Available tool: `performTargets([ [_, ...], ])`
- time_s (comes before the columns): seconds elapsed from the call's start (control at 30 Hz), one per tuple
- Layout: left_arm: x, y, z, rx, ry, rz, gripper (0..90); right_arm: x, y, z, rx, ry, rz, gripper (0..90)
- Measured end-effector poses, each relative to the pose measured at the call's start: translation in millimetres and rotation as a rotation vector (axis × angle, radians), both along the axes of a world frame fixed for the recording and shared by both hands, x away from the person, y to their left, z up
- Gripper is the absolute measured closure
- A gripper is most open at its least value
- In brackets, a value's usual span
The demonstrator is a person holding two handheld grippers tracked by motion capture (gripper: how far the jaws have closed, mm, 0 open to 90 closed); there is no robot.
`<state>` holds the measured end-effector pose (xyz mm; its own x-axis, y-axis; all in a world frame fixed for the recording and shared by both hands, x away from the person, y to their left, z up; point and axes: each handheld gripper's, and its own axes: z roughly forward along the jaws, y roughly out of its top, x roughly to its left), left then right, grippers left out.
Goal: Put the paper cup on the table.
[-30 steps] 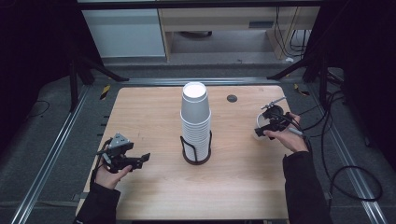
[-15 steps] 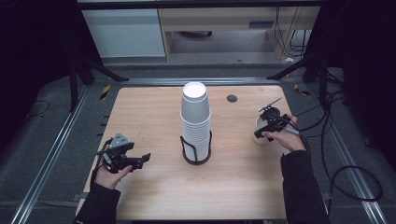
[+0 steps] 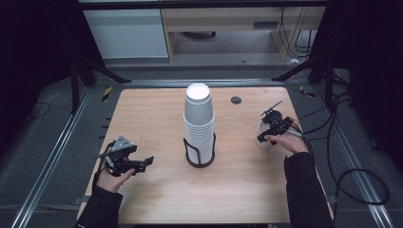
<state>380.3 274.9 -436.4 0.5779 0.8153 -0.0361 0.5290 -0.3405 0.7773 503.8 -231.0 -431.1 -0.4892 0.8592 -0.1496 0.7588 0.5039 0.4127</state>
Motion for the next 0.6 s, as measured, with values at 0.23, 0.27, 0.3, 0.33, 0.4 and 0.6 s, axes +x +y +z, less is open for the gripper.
performTargets([
  [0.23,-0.1,0.5,0.5,0.000,0.000,-0.003,15.1,0.8,-0.6,-1.8,0.008,0.001,0.024,6.0],
  [0.27,-0.1,0.6,0.5,0.000,0.000,-0.002,15.0,0.3,0.2,-2.2,0.006,0.002,0.030,5.9],
  [0.3,0.0,0.7,0.4,0.000,0.000,-0.001,15.0,0.3,0.5,-3.0,0.004,0.004,0.037,5.5],
  [0.33,0.0,0.6,0.3,0.000,0.001,-0.001,15.0,0.3,1.2,-3.4,0.006,0.015,0.035,4.4],
  [0.4,0.0,0.3,-0.1,-0.001,0.001,-0.002,15.0,0.5,2.1,-4.4,0.008,0.022,0.028,3.3],
  [0.6,0.1,1.1,0.5,-0.001,-0.001,-0.002,14.9,-3.4,3.6,3.4,0.038,-0.007,0.049,2.9],
])
